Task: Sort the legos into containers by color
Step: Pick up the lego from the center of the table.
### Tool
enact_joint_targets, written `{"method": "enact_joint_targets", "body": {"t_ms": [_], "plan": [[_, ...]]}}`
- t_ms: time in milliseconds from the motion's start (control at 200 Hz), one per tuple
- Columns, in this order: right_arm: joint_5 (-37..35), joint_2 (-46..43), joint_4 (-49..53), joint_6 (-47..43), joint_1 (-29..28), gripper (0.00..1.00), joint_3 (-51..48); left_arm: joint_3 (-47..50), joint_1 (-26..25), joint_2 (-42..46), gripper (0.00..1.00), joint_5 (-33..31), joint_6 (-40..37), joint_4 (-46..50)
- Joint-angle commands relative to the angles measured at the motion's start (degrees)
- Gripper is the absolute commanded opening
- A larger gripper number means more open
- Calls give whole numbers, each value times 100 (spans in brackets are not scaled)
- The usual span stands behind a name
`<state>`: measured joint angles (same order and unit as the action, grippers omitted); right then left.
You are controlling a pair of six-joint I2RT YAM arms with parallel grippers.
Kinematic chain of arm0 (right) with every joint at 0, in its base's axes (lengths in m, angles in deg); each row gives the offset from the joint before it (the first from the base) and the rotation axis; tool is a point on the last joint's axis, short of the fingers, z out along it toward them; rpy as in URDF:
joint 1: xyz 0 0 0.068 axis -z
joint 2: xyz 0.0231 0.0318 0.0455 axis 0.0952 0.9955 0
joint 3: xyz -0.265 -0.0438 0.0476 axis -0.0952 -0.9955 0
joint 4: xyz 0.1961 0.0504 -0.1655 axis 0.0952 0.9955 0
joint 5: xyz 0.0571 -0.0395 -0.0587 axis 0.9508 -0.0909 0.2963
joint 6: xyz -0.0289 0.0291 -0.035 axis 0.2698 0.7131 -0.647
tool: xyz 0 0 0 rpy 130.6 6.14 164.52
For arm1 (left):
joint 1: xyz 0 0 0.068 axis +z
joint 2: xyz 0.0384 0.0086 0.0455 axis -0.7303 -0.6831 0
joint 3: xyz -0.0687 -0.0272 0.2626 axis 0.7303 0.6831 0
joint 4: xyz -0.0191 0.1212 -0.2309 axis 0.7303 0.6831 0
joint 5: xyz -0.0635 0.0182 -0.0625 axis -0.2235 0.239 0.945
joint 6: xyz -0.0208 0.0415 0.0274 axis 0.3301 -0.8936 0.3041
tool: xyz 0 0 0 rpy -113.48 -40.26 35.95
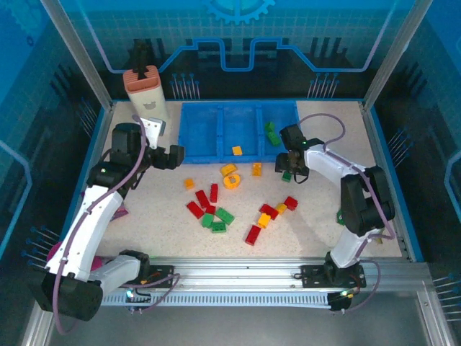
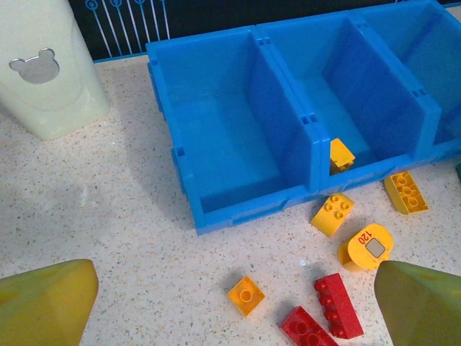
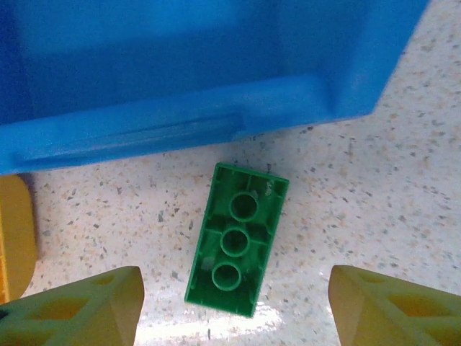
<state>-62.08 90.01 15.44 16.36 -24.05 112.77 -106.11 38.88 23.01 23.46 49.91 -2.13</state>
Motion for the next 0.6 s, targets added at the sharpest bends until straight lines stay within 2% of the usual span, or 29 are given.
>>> {"method": "enact_joint_targets", "body": {"t_ms": [0,205,295,390,595], "plan": [[97,341,-114,93,83,69,230,-47,52,-7,99,10,-26,29],[90,861,-165,55,277,67,385,-63,52,-37,99,-76,-84,42],[165,927,-276,40,277,60,358,-65,56,-66,99,-83,-96,37],[181,1004,-212,31,275,57,399,-83,56,-87,99,-81,-96,53],[180,926,-155,-78,218,40,226,-83,56,-88,99,-81,-87,59]]}}
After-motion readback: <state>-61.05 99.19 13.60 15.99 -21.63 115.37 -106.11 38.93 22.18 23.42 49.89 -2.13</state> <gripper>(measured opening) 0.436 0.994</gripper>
